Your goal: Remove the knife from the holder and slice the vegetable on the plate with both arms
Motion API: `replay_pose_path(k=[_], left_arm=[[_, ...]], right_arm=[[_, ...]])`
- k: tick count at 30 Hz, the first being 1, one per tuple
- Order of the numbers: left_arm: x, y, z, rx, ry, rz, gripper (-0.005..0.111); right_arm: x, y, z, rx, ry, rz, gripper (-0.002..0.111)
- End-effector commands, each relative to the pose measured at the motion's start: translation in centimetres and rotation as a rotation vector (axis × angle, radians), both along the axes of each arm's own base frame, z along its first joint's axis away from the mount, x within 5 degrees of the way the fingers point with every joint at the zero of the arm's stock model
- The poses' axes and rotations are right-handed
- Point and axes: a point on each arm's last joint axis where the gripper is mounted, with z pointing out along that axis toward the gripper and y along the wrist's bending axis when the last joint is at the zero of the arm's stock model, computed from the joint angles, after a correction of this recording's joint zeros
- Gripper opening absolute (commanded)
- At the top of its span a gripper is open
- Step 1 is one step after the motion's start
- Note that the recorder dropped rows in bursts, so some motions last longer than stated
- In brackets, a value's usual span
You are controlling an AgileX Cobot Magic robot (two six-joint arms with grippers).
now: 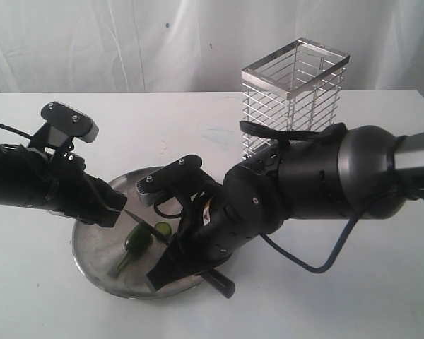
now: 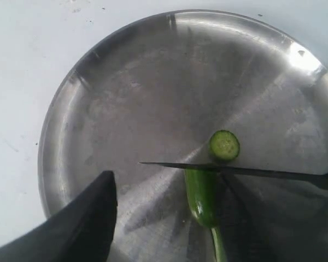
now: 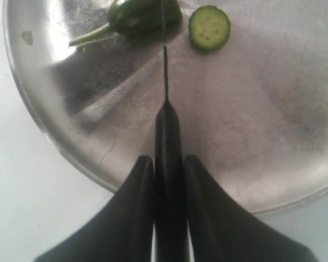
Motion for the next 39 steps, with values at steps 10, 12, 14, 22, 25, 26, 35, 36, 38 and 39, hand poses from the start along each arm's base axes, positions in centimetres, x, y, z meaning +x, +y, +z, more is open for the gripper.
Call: replay_pose_path(k=[10, 12, 14, 22, 25, 26, 35, 36, 38, 39], left_arm=[[0.4, -1.0, 1.1, -0.151, 0.052, 0.019, 0.002], [0.6, -1.2, 0.8, -0.158, 0.067, 0.010, 0.002], [0.9, -1.5, 0.6, -0.180, 0.092, -0.001, 0.002], [2.1, -1.8, 0.2, -0.187, 0.105, 0.011, 0.002], [2.0, -1.9, 0.2, -0.195, 0.112, 0.003, 0.002], [2.0, -1.9, 0.1, -0.195, 0.117, 0.002, 0.002], [2.3, -2.2, -2.2, -0.190, 0.203, -0.007, 0.002], [2.3, -2.2, -2.2, -0.190, 0.203, -0.007, 0.002], [2.3, -2.2, -2.3, -0.189, 0.205, -0.007, 0.002], [2.3, -2.2, -2.3, -0.188, 0.207, -0.006, 0.002]], right_arm=[[0.2, -0.1, 0.1, -0.007, -0.005, 0.007, 0.003], [0.2, -0.1, 0.1, -0.011, -0.001, 0.007, 0.003], [0.1, -0.2, 0.1, -0.014, 0.002, 0.008, 0.003], [0.1, -0.2, 0.1, -0.015, 0.003, 0.008, 0.003], [0.1, -0.2, 0.1, -0.015, 0.003, 0.008, 0.003], [0.1, -0.2, 0.1, -0.015, 0.004, 0.008, 0.003], [0.1, -0.2, 0.1, -0.017, 0.005, 0.009, 0.003], [0.1, -0.2, 0.1, -0.017, 0.005, 0.009, 0.003], [0.1, -0.2, 0.1, -0.017, 0.005, 0.009, 0.003], [0.1, -0.2, 0.1, -0.017, 0.005, 0.009, 0.003]])
